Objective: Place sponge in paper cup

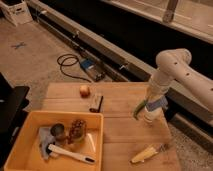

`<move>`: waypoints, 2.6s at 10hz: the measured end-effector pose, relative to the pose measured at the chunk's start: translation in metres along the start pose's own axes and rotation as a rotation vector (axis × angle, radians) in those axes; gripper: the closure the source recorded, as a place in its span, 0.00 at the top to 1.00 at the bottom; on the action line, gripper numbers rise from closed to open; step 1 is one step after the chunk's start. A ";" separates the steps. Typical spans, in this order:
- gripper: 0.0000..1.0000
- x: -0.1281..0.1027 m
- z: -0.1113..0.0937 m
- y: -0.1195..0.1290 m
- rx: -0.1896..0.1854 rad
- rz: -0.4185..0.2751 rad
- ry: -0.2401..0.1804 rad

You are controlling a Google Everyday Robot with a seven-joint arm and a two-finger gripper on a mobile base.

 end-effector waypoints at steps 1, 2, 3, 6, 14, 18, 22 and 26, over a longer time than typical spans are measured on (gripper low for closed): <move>0.00 0.000 0.002 0.002 -0.003 0.005 -0.009; 0.00 0.000 0.004 0.004 -0.004 0.013 -0.022; 0.00 0.000 0.008 0.004 -0.004 0.019 -0.038; 0.02 0.001 0.018 0.002 -0.008 0.030 -0.073; 0.77 0.009 0.031 -0.003 -0.034 0.048 -0.105; 0.80 0.011 0.031 -0.010 -0.029 0.042 -0.111; 0.80 0.011 0.023 -0.011 -0.011 0.043 -0.103; 0.80 0.023 -0.013 -0.008 0.048 0.065 -0.048</move>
